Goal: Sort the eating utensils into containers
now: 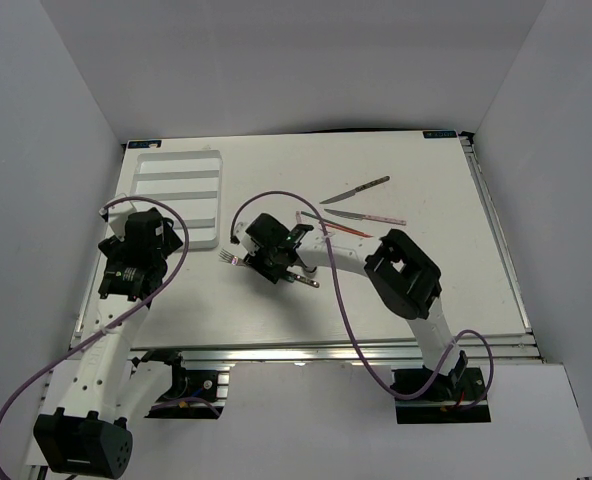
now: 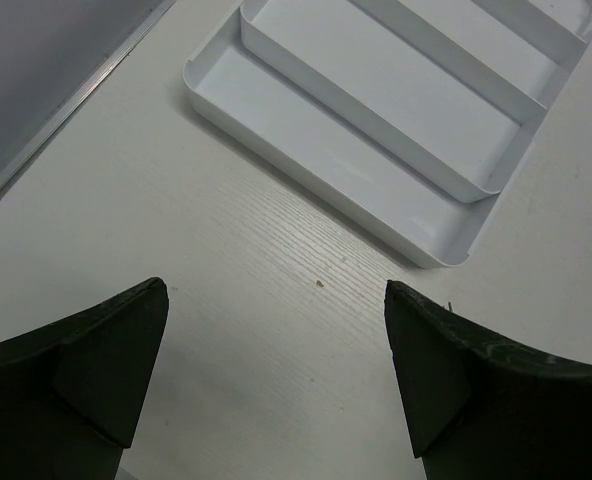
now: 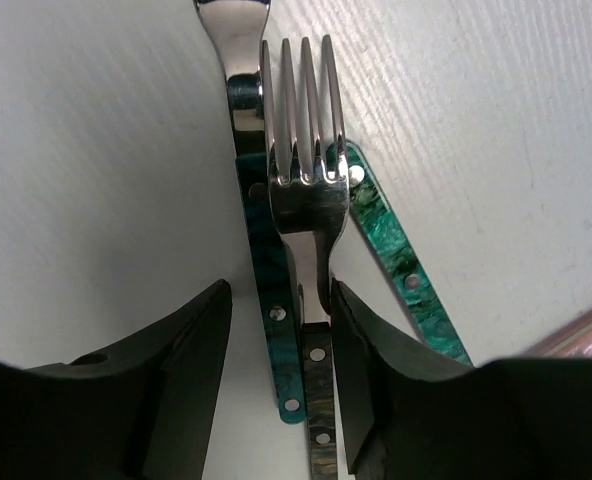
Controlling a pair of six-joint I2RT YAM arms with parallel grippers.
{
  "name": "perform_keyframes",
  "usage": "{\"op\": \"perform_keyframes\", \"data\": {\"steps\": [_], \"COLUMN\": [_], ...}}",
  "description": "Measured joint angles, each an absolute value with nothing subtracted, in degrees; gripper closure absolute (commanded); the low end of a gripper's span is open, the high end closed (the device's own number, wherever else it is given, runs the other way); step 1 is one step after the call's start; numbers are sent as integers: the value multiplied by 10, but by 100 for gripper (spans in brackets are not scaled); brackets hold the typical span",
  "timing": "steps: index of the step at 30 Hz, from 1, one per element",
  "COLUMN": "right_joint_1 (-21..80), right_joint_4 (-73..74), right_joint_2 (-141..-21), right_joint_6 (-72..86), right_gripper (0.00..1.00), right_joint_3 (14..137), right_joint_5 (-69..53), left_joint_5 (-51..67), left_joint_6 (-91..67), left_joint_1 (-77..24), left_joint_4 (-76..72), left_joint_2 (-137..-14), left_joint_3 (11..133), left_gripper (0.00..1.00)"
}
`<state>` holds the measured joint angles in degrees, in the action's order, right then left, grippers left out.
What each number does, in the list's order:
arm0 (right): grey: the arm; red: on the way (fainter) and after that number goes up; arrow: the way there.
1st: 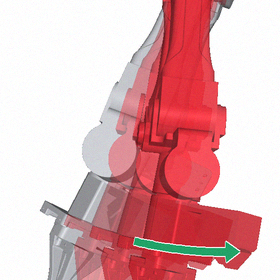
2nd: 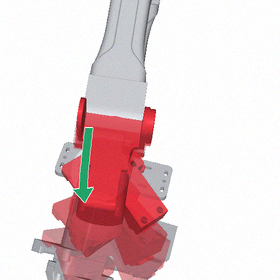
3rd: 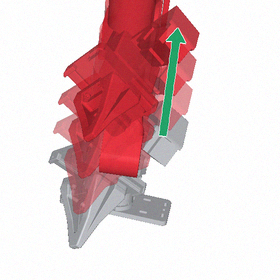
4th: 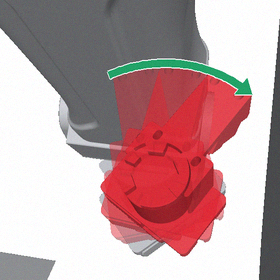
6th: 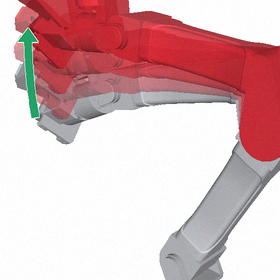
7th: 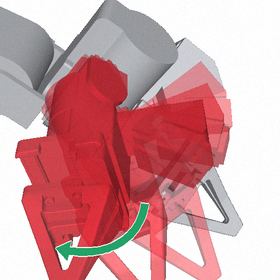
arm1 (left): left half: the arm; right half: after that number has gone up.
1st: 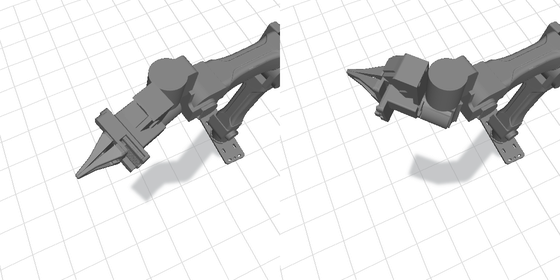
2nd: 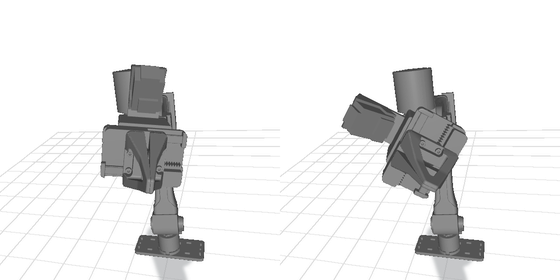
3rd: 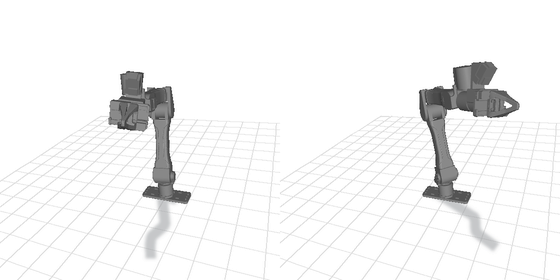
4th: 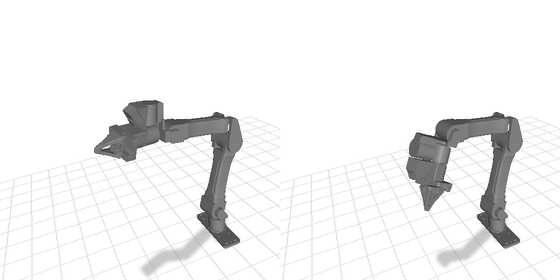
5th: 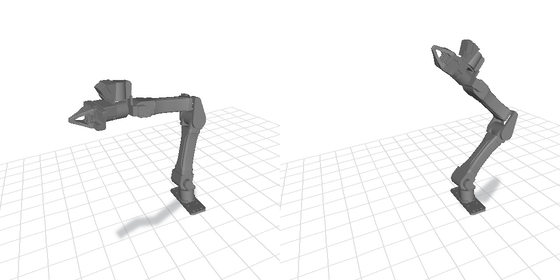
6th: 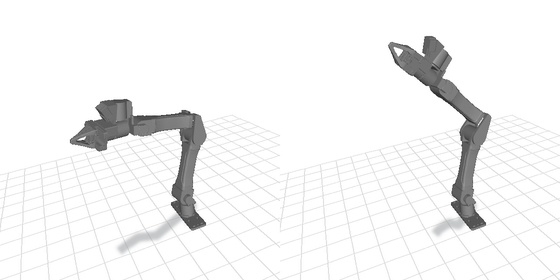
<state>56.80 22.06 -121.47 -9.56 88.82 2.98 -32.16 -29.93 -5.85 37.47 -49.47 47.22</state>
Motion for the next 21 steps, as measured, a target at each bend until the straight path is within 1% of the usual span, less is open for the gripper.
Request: {"op": "perform_keyframes", "data": {"steps": [8, 11, 12, 14, 15, 17, 21], "right_joint_1": [579, 576, 573, 568, 564, 555, 541], "right_joint_4": [209, 209, 209, 208, 208, 209, 208], "right_joint_2": [-1184, -1173, -1168, -1157, -1151, -1143, -1136], "right_joint_6": [-94, -90, -88, -84, -83, -81, -81], "right_gripper": [48, 53, 58, 63, 68, 70, 70], "right_joint_3": [868, 867, 865, 857, 851, 837, 806], "right_joint_5": [63, 67, 67, 67, 67, 62, 54], "left_joint_5": [-314, -312, -310, -309, -308, -307, -306], "left_joint_6": [-297, -296, -295, -295, -295, -294, -294], "left_joint_1": [-58, -58, -58, -58, -58, -58, -58], "left_joint_4": [373, 373, 373, 373, 372, 373, 372], "left_joint_2": [-496, -496, -495, -495, -495, -495, -495], "left_joint_3": [472, 472, 472, 472, 472, 472, 472], "left_gripper": [2, 2, 2, 2, 2, 2, 2]}}
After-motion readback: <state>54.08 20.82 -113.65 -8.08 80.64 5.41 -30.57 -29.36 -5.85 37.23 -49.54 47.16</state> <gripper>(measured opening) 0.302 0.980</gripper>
